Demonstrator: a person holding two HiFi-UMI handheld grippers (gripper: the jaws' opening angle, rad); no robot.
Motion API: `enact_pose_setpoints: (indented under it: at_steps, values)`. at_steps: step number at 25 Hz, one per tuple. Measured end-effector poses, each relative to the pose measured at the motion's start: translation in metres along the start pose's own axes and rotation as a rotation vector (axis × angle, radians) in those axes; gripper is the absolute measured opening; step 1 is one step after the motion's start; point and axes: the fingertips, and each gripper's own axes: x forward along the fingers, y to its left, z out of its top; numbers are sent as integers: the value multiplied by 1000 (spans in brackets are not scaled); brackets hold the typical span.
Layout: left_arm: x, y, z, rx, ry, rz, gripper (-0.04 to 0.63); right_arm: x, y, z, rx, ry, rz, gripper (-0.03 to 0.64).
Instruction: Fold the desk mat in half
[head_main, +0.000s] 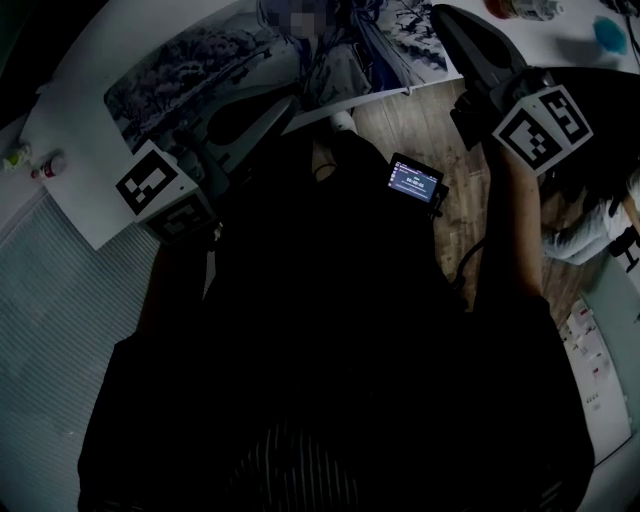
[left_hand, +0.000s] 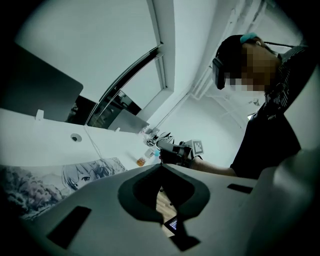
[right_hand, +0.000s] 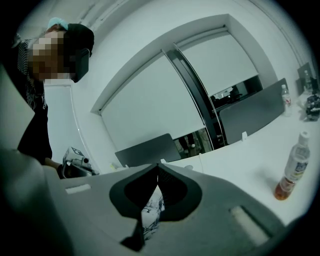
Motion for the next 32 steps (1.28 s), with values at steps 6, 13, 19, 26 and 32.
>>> enact_pose_setpoints:
  at_steps: [6, 13, 19, 26, 32]
  values:
    - [1, 2, -6, -12, -2, -1, 8, -4, -23, -17, 64, -3, -57, 3]
    - [-4, 7, -24, -81, 1, 16, 8, -1, -89, -62, 93, 60, -223, 5]
    - [-10, 11, -39, -129, 8, 44, 8, -24, -177, -117, 194, 126, -393, 112]
    - [-27, 18, -38, -143, -31, 59, 8, -4, -207, -206, 122, 417, -452, 253]
    - [-42, 23, -36, -140, -68, 83, 8, -3, -212, -233, 76, 488, -567, 275]
